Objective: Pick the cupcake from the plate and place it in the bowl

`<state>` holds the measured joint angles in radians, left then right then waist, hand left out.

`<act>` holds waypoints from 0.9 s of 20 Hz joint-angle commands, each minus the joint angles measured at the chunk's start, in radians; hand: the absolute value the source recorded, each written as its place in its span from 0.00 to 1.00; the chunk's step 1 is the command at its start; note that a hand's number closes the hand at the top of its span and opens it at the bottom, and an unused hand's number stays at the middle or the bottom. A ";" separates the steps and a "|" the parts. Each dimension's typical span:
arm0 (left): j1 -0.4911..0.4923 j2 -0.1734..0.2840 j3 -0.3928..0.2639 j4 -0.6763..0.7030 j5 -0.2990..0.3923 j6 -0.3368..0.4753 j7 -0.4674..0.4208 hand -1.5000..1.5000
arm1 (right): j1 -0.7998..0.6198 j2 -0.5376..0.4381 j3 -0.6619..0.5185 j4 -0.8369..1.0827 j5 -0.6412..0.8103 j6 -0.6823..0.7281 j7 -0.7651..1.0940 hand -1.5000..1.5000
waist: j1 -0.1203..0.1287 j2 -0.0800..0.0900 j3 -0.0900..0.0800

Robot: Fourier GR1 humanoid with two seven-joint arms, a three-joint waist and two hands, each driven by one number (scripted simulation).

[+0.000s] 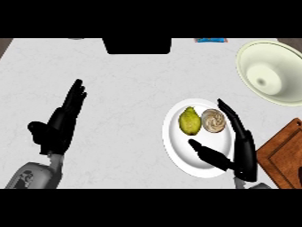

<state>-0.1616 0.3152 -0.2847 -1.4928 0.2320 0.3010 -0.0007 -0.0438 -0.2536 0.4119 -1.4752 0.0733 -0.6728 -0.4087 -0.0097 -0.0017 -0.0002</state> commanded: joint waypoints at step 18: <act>-0.024 -0.084 -0.013 -0.031 -0.089 0.026 0.057 0.50 | -0.174 -0.152 0.015 -0.330 0.406 0.332 1.152 0.00 | 0.015 0.001 -0.001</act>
<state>-0.1678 0.2641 -0.2783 -1.5192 0.1722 0.2982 0.0346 -0.1486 -0.4182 0.4188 -1.8238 0.4678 -0.4482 0.5744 0.0007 -0.0012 -0.0017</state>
